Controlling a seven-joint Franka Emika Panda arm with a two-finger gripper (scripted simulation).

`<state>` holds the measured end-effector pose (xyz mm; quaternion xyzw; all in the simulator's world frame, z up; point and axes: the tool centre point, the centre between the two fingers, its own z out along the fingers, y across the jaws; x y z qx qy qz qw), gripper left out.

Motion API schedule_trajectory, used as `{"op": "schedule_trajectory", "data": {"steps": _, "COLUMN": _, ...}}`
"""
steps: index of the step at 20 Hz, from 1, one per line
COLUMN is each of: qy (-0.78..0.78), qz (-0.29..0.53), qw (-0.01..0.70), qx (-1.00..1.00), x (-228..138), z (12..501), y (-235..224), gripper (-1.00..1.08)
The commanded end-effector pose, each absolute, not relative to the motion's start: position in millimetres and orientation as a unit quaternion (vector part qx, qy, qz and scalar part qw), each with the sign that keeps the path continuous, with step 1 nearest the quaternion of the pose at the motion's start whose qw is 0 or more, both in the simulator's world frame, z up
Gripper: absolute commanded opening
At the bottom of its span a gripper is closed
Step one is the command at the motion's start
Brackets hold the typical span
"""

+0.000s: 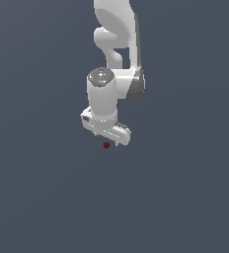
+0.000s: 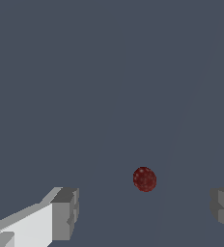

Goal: Pick up the object and move it to a goal position.

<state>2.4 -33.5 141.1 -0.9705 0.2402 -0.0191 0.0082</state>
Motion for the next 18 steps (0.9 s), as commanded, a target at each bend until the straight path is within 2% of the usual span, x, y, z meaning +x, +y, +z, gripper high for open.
{"op": "schedule_trajectory", "data": {"steps": 1, "qy": 0.277, "qz": -0.016, "qw": 0.009, "qx": -0.961, "x": -1.5, "z": 132.8, "y": -33.4, "gripper": 1.00}}
{"op": "schedule_trajectory", "data": {"steps": 18, "qy": 0.507, "qz": -0.002, "qw": 0.005, "qx": -0.862, "x": -29.9, "z": 82.7, "y": -37.6, "gripper": 1.00}}
